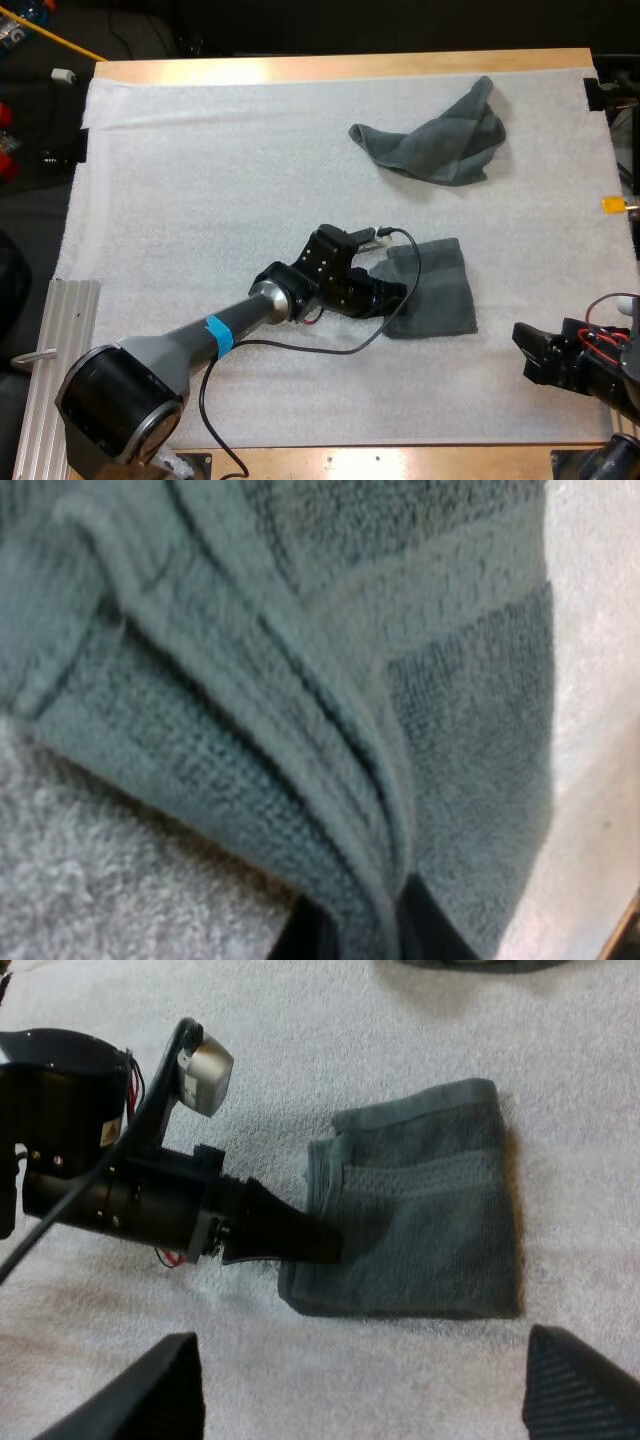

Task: Pick towel from pile, fold and stack

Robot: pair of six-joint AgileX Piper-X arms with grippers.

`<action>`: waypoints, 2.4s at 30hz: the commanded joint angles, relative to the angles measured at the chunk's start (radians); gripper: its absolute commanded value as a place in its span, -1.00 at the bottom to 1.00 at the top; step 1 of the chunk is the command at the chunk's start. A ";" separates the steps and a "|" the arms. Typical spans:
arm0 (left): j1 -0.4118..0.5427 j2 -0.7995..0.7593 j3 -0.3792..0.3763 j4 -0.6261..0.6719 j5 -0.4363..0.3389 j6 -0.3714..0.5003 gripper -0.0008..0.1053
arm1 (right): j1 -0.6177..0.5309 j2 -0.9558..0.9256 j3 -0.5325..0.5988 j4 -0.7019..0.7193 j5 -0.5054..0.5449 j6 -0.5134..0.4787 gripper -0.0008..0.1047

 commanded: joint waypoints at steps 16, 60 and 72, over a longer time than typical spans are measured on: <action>0.387 -0.194 -0.006 0.556 -0.155 0.587 -0.98 | 0.003 -0.001 -0.006 0.002 0.000 0.017 0.23; 0.903 -0.291 -0.110 1.038 -0.606 0.837 0.22 | 0.003 -0.001 -0.006 -0.157 -0.294 0.076 0.23; 0.863 -0.309 -0.010 0.874 -0.543 0.842 0.22 | 0.003 -0.001 -0.003 -0.157 -0.290 0.076 0.23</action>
